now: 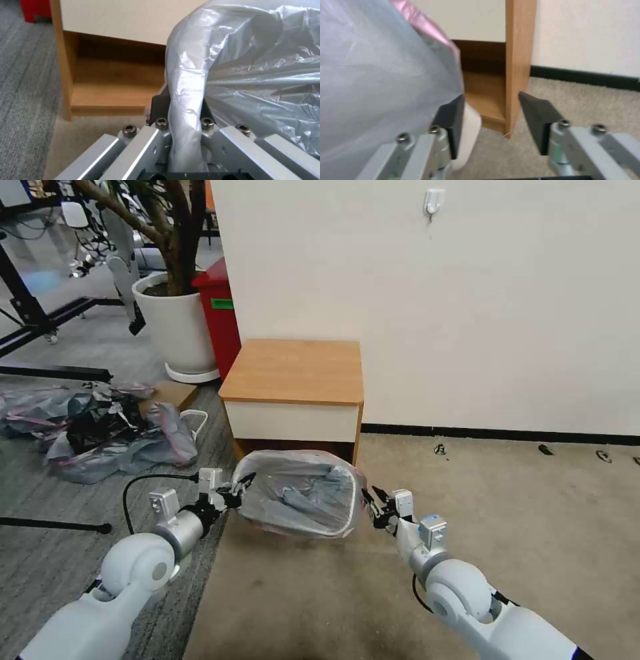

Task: Pick up the garbage bag from the table and place it over the trash can.

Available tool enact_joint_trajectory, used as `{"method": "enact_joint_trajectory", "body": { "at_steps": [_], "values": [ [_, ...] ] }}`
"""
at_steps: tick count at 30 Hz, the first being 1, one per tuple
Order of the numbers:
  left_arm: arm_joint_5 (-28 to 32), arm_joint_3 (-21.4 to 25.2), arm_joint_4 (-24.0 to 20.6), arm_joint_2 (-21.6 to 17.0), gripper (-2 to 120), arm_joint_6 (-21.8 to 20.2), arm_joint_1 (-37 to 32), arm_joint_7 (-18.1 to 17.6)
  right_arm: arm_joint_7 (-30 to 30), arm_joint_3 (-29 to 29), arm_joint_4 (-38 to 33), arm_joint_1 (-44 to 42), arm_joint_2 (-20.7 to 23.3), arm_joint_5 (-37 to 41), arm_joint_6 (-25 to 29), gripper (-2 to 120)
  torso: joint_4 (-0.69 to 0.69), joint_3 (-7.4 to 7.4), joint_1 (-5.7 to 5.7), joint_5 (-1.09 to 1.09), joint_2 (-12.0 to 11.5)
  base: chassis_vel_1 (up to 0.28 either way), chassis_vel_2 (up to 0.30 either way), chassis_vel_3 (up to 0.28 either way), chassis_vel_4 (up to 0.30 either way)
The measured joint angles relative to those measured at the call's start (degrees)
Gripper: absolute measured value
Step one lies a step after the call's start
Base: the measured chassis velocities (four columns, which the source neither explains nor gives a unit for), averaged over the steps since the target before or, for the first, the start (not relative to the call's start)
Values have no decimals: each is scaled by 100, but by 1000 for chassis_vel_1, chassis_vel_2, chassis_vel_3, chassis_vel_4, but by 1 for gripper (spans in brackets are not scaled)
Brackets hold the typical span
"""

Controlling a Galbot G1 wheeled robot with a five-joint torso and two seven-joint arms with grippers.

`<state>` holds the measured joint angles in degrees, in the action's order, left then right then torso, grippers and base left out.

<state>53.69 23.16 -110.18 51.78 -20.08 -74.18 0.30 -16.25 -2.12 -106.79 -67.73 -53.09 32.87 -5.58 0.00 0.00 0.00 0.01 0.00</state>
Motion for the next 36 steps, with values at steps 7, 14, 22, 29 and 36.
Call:
{"method": "enact_joint_trajectory", "body": {
  "at_steps": [7,14,22,29,36],
  "values": [
    [-75,9,174,42,2,113,39,-166,-148,327,-262,-278,289,-631,40,76,0,0,0,0,0,0,0,0,0],
    [-305,3,155,55,2,163,36,-385,311,760,-702,-556,610,-1837,307,92,0,0,0,0,0,0,0,0,0],
    [-717,-120,-75,93,2,215,-23,-636,992,900,-1663,-872,890,-2755,422,64,0,-1,0,-1,0,0,0,0,0],
    [-1315,-238,-339,126,2,289,-68,-680,1230,617,-2161,-658,1154,-2871,155,35,0,-1,0,0,0,0,0,0,0],
    [-1870,-382,-532,196,2,335,-178,-676,1551,334,-2421,-489,1319,-3085,-410,15,0,0,0,-1,0,0,0,0,0]
  ]
}}
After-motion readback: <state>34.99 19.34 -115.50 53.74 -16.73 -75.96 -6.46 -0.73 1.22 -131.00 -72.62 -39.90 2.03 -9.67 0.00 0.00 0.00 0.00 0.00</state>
